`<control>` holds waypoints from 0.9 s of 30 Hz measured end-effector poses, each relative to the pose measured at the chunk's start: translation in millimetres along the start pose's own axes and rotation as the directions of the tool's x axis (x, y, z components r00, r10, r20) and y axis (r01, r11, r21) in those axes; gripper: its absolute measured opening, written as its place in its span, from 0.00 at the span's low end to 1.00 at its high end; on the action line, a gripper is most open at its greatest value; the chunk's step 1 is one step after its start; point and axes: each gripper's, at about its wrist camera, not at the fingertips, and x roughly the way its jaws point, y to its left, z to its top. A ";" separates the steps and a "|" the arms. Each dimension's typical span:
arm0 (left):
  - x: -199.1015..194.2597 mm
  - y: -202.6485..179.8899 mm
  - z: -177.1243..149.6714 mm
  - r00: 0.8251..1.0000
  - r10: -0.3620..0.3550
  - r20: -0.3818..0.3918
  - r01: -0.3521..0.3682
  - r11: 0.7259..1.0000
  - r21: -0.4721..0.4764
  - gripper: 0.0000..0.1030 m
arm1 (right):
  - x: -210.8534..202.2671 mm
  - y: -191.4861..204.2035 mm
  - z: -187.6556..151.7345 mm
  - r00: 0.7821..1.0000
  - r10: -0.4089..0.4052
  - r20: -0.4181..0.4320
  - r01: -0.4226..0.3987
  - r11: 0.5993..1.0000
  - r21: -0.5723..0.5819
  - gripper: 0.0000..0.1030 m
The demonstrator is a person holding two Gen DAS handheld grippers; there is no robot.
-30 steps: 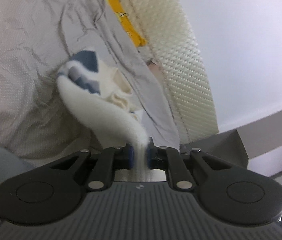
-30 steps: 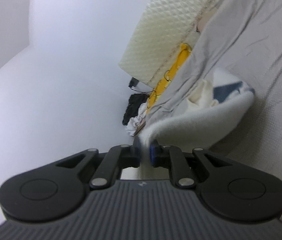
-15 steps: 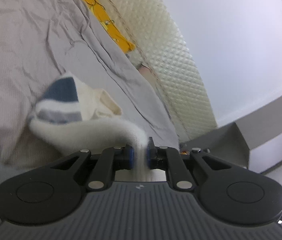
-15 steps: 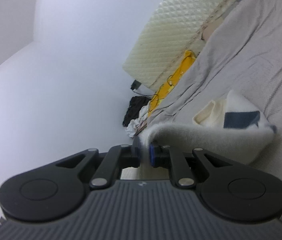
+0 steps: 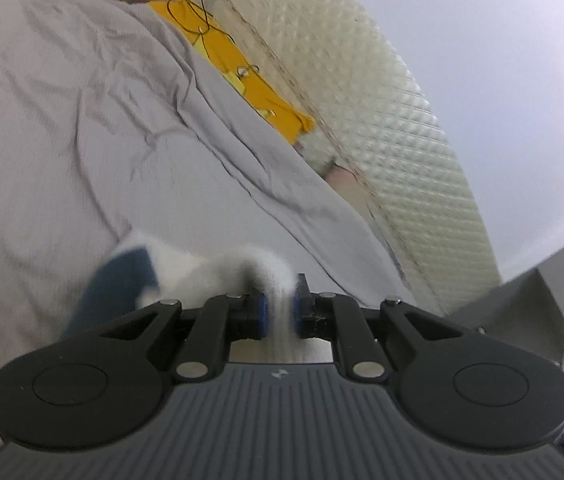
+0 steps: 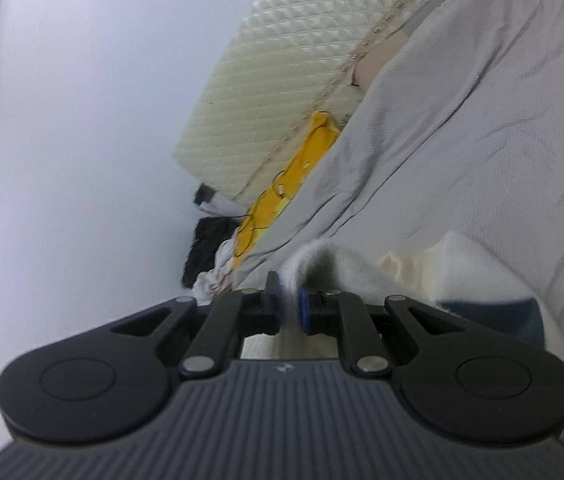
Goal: Fold large clothes
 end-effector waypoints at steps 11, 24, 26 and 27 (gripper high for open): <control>134.2 51.0 6.0 0.998 0.056 0.019 -0.056 0.997 0.044 0.14 | 92.5 -92.8 6.0 0.996 -0.082 -0.038 0.085 0.994 0.076 0.13; 241.8 90.9 14.3 0.990 0.143 -0.004 -0.142 0.984 0.107 0.14 | 161.6 -158.5 15.7 0.986 -0.127 -0.105 0.140 0.982 0.124 0.13; 248.8 94.7 13.3 0.987 0.157 -0.012 -0.155 0.981 0.117 0.14 | 165.6 -163.7 13.7 0.985 -0.130 -0.113 0.145 0.980 0.138 0.13; 251.1 95.7 12.8 0.987 0.161 -0.015 -0.159 0.980 0.121 0.14 | 165.8 -164.3 13.3 0.985 -0.127 -0.116 0.143 0.979 0.148 0.13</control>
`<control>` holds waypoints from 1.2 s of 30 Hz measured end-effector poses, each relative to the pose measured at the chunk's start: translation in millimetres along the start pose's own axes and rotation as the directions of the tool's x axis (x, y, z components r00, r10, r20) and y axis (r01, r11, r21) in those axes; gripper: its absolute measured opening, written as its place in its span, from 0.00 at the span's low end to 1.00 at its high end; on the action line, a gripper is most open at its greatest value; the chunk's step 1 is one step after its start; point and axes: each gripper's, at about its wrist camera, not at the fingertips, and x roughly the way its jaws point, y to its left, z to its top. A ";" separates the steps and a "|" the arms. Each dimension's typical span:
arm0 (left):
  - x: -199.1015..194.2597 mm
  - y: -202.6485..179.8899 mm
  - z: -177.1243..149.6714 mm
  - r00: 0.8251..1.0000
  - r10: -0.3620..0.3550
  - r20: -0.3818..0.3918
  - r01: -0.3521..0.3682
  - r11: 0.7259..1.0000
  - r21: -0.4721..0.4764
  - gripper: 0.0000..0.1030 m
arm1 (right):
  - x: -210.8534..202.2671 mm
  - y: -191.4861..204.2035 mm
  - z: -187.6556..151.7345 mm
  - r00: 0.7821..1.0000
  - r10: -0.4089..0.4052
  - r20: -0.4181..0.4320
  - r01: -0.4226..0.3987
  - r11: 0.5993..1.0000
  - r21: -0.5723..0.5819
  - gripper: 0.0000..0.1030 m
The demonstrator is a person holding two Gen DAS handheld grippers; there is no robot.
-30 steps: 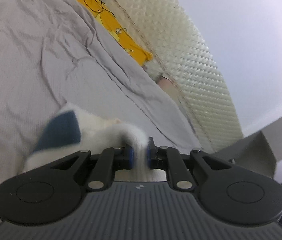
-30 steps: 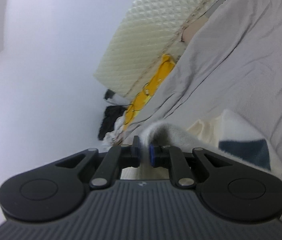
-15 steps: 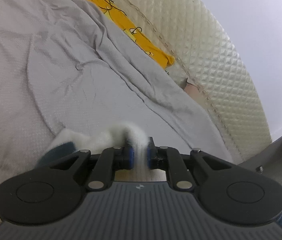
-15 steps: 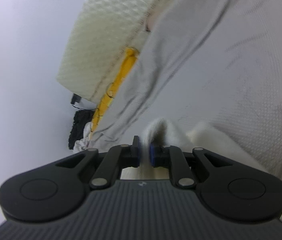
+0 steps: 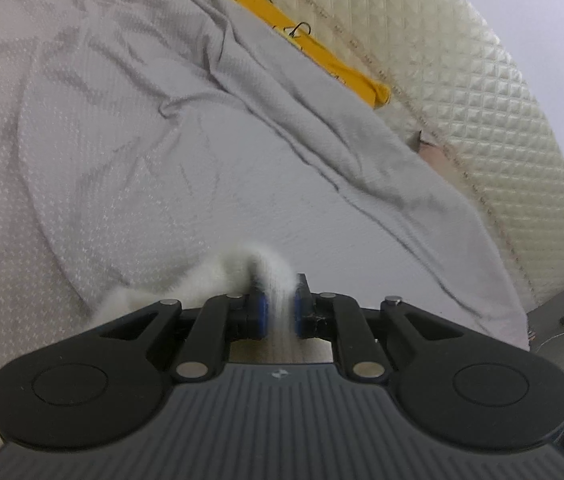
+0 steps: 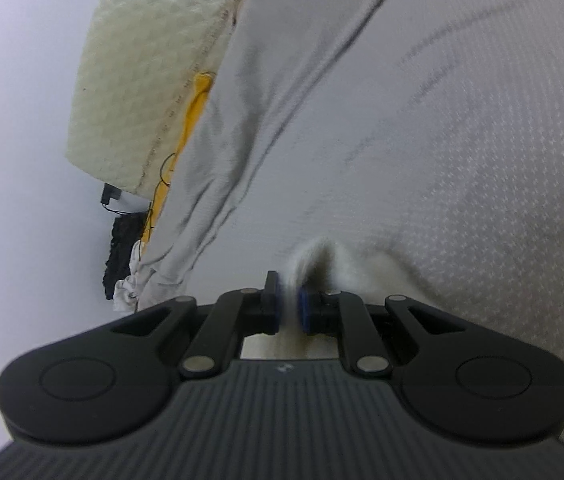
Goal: Fold large clothes
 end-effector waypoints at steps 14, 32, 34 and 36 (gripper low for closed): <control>-53.6 -35.8 -25.0 0.999 -0.020 0.028 0.015 0.983 0.183 0.66 | -48.3 54.7 -31.2 0.996 0.094 -0.009 -0.094 0.978 -0.185 0.79; -41.2 -48.6 -68.5 0.986 0.167 0.022 -0.163 0.908 0.385 0.66 | -34.3 74.6 -115.3 0.946 -0.290 0.144 0.318 0.747 -0.584 0.38; -39.7 -44.3 -64.5 0.982 0.184 0.043 -0.187 0.908 0.375 0.66 | -40.2 72.8 -114.2 0.928 -0.322 0.187 0.368 0.724 -0.583 0.26; -37.6 -42.0 -58.9 0.976 0.206 0.069 -0.217 0.901 0.377 0.66 | -41.2 68.0 -105.3 0.911 -0.347 0.223 0.411 0.718 -0.561 0.17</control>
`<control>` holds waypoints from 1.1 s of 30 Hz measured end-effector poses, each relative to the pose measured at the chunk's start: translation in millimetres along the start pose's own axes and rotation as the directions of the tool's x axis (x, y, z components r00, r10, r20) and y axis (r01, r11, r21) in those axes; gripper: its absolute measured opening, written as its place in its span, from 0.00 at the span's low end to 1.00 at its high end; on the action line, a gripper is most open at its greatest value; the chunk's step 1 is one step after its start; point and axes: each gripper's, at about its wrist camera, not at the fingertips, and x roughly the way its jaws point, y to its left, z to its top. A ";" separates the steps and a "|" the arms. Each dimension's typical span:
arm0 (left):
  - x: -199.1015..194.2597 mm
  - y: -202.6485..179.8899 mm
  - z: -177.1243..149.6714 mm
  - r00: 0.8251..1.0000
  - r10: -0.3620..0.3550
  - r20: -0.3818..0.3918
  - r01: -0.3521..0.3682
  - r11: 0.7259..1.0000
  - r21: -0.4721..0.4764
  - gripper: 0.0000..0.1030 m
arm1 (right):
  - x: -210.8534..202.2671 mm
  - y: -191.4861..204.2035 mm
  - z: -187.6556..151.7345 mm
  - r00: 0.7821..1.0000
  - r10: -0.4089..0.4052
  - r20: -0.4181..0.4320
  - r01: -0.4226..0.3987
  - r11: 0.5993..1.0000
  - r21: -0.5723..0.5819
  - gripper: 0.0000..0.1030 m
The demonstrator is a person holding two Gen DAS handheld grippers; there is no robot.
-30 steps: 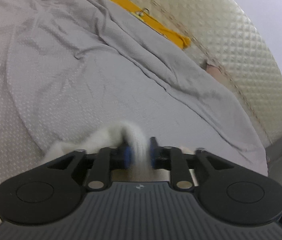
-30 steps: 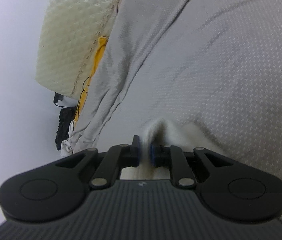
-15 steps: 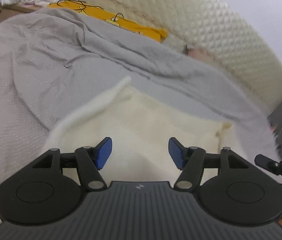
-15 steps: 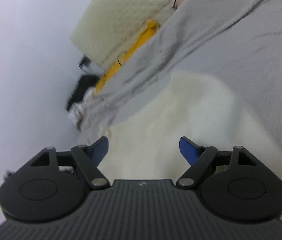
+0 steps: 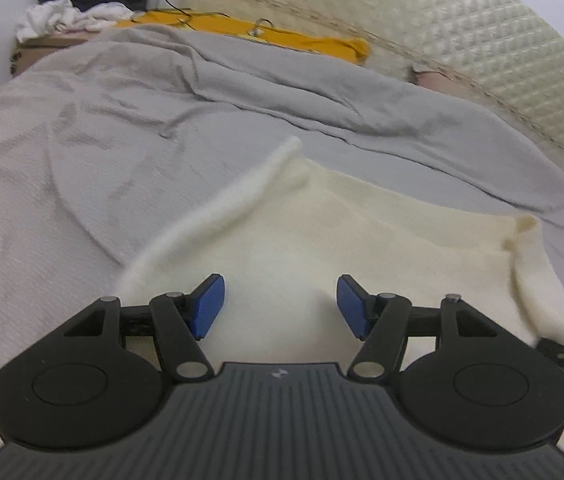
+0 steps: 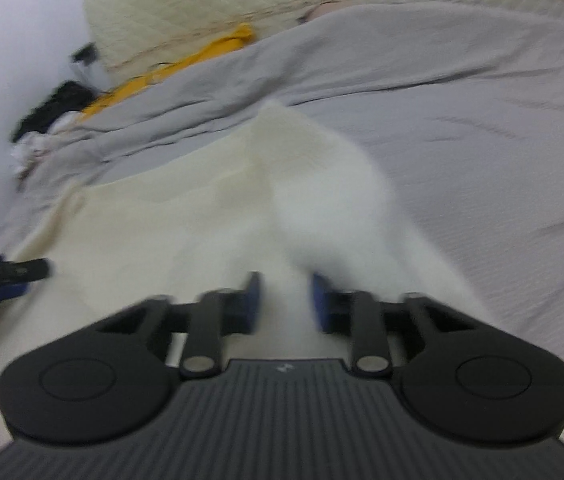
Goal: Fold large clothes
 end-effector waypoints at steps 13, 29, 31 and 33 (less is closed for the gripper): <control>29.6 17.6 18.7 0.994 0.105 0.037 -0.105 0.994 0.008 0.65 | 36.2 -52.6 25.2 0.990 -0.137 0.033 0.133 0.987 0.091 0.17; 63.1 52.7 29.0 0.993 0.117 -0.021 -0.119 0.988 -0.100 0.66 | 79.9 -63.0 52.4 0.990 -0.142 0.018 0.141 0.989 0.047 0.28; 65.1 49.8 29.9 0.992 0.123 -0.016 -0.124 0.989 -0.085 0.66 | 87.6 -70.9 56.3 0.993 -0.116 0.004 0.115 0.989 0.089 0.31; 68.0 49.7 30.6 0.992 0.121 -0.018 -0.122 0.989 -0.082 0.66 | 91.8 -75.5 58.8 0.996 -0.093 0.007 0.092 0.989 0.112 0.31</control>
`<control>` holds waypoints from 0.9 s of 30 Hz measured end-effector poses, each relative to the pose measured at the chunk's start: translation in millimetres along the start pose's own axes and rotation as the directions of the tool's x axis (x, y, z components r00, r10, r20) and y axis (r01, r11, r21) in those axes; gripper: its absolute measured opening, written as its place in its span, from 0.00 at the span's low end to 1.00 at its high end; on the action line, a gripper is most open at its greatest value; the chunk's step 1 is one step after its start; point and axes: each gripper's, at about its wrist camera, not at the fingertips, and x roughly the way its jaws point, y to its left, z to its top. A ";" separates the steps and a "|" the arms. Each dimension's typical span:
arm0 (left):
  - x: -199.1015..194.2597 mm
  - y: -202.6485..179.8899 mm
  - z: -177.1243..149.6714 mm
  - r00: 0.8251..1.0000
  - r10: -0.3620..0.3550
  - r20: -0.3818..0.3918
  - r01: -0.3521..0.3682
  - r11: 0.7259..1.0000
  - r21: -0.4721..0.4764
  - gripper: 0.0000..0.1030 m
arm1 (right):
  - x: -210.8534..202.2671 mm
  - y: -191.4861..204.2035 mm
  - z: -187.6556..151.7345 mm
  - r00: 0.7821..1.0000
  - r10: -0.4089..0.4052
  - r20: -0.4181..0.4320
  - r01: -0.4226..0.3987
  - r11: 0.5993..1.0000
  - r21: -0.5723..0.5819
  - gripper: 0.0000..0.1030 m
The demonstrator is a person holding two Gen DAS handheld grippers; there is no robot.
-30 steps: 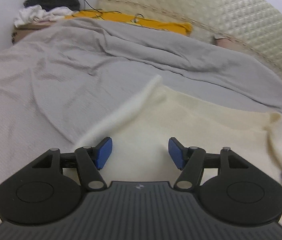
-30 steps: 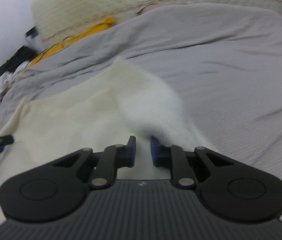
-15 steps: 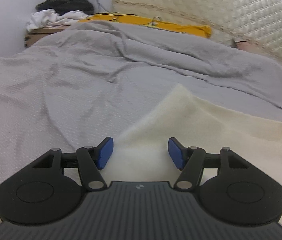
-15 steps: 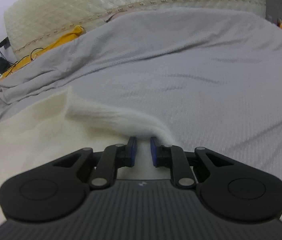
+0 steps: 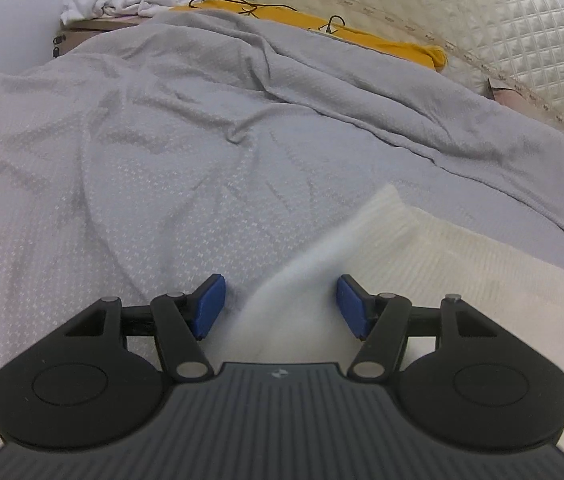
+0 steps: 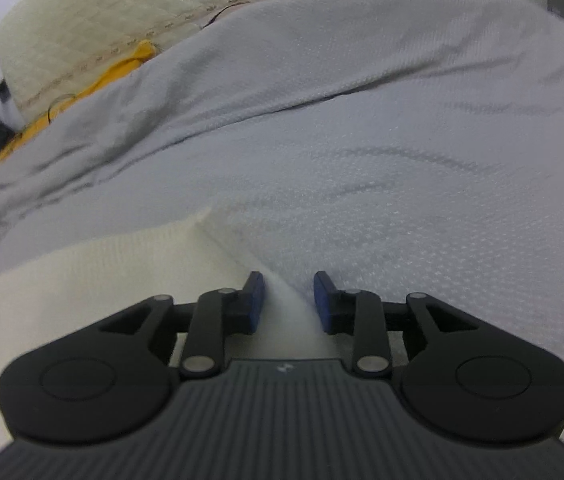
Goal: Fold large clothes
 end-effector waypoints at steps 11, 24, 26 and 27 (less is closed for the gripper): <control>-8.6 -6.9 -2.3 1.000 0.004 0.006 -0.004 0.999 0.035 0.65 | -17.3 12.1 -2.0 0.999 -0.016 0.037 0.018 0.998 -0.052 0.31; -109.8 -19.8 -34.2 0.995 -0.054 0.085 0.045 0.994 0.104 0.65 | -125.2 40.4 -33.3 0.992 0.063 0.105 -0.049 0.989 -0.137 0.32; -129.4 -22.7 -40.0 0.992 -0.080 0.097 0.068 0.991 0.115 0.65 | -147.2 43.9 -44.0 0.990 0.079 0.117 -0.062 0.987 -0.146 0.32; -139.8 -24.7 -44.0 0.990 -0.098 0.099 0.086 0.989 0.122 0.65 | -157.9 46.2 -50.2 0.989 0.088 0.120 -0.069 0.986 -0.154 0.32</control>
